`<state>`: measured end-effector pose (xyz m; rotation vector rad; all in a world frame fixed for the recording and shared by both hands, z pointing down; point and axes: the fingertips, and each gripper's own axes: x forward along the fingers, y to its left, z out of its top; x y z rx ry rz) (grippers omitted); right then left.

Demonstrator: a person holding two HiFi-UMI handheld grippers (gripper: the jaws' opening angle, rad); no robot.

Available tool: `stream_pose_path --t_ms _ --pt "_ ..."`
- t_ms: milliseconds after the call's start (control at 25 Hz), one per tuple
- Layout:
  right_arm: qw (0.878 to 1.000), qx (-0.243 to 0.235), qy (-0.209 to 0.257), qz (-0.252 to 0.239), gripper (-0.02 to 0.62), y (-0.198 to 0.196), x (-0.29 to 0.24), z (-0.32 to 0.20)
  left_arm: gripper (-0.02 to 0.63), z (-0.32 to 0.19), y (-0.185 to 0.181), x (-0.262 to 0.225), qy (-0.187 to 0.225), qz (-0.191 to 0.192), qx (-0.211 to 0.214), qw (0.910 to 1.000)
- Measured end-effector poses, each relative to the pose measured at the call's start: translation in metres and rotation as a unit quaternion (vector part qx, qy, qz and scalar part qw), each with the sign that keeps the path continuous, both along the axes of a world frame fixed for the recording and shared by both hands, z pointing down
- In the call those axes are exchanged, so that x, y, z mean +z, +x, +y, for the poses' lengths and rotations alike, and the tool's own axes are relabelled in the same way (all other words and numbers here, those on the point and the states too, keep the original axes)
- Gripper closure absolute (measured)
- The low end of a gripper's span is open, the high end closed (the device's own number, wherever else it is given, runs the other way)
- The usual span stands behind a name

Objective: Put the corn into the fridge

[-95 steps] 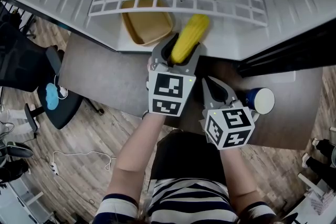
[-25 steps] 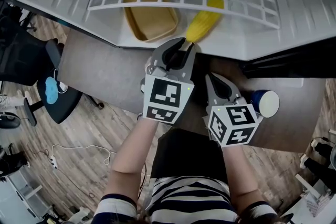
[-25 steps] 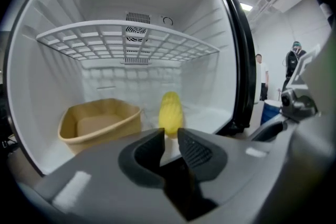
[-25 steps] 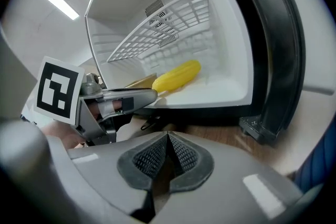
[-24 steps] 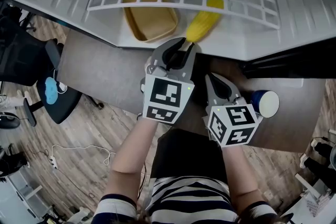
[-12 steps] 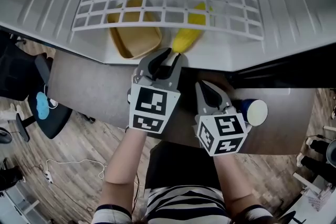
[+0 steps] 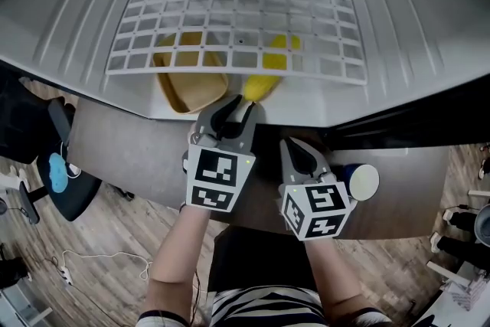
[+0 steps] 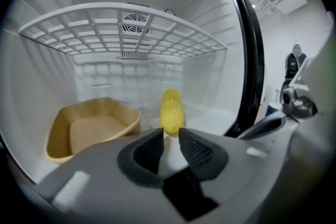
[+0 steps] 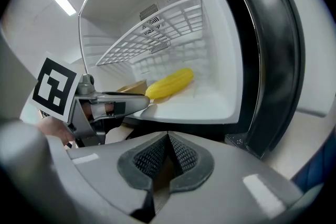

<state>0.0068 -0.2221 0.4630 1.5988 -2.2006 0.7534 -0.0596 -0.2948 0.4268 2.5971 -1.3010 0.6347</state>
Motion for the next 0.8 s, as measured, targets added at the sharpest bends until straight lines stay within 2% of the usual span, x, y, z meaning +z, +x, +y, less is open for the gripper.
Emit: stream_pose_path --t_ms 200,400,600,800 --pt "1.0 0.001 0.004 0.002 0.603 0.001 -0.005 0.002 0.606 0.003 -0.006 -0.006 0.007 0.015 -0.01 0.9998" --pt "1.0 -0.003 0.011 0.0 0.603 -0.003 -0.014 0.006 0.606 0.015 -0.014 -0.021 0.017 0.049 -0.026 0.9983" --pt "1.0 -0.011 0.023 -0.001 0.603 -0.008 -0.027 0.009 0.606 0.033 -0.03 -0.038 0.016 0.116 -0.05 0.9918" --pt "0.999 -0.014 0.037 -0.002 0.603 -0.002 -0.046 0.014 0.606 0.052 -0.043 -0.054 0.019 0.141 -0.086 0.9861"
